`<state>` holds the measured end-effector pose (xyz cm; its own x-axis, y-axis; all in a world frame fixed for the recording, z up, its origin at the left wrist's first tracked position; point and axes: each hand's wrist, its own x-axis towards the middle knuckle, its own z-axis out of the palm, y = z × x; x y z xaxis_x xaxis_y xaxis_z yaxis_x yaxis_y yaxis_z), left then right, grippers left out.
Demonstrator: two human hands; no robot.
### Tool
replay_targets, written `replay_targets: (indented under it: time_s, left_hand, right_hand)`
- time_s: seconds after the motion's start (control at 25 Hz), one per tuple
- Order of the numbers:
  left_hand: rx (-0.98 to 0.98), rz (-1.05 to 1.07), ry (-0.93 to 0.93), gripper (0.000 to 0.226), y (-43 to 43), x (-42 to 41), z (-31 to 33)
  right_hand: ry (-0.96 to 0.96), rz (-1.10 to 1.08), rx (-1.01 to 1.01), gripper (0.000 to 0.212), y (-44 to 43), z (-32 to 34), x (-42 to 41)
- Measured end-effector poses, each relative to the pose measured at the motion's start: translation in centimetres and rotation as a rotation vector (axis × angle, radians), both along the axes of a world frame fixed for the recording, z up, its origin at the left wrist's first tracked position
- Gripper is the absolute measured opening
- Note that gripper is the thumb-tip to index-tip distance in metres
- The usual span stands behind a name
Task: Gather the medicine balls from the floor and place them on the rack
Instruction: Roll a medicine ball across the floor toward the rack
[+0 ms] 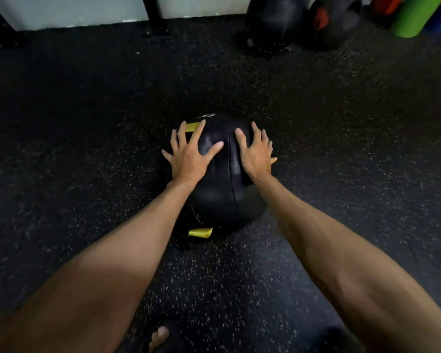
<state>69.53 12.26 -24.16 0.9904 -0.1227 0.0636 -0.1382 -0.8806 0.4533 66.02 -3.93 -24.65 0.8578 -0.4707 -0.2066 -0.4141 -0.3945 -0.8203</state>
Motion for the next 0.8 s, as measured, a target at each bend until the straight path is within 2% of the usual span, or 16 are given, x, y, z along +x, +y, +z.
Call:
replay_targets:
  time_s: [0.2, 0.32, 0.4, 0.56, 0.68, 0.8]
  left_hand:
    - [-0.053, 0.047, 0.102, 0.069, -0.9, 10.9, 0.4]
    - [-0.065, 0.042, 0.173, 0.067, -1.3, 15.7, 0.8]
    - [-0.086, 0.039, 0.222, 0.066, -1.6, 18.1, 1.1]
    - [-0.183, -0.013, 0.270, 0.055, -2.3, 20.7, 1.7]
    - [-0.273, -0.148, 0.165, 0.049, -2.6, 20.8, 1.3]
    - [-0.300, -0.192, 0.053, 0.049, -2.9, 19.4, 0.5]
  right_hand:
    - [-0.158, 0.045, -0.249, 0.066, 0.5, -0.9, 3.8]
    - [-0.269, -0.011, -0.398, 0.066, 3.3, -2.1, 1.4]
    - [-0.270, 0.007, -0.471, 0.072, 5.1, -2.8, 0.0]
    - [-0.153, -0.067, -0.493, 0.070, 4.0, -2.1, 3.1]
    - [-0.117, -0.091, -0.418, 0.068, 1.0, -1.5, 5.4]
    - [-0.077, -0.135, -0.329, 0.066, -1.8, -0.9, 7.4]
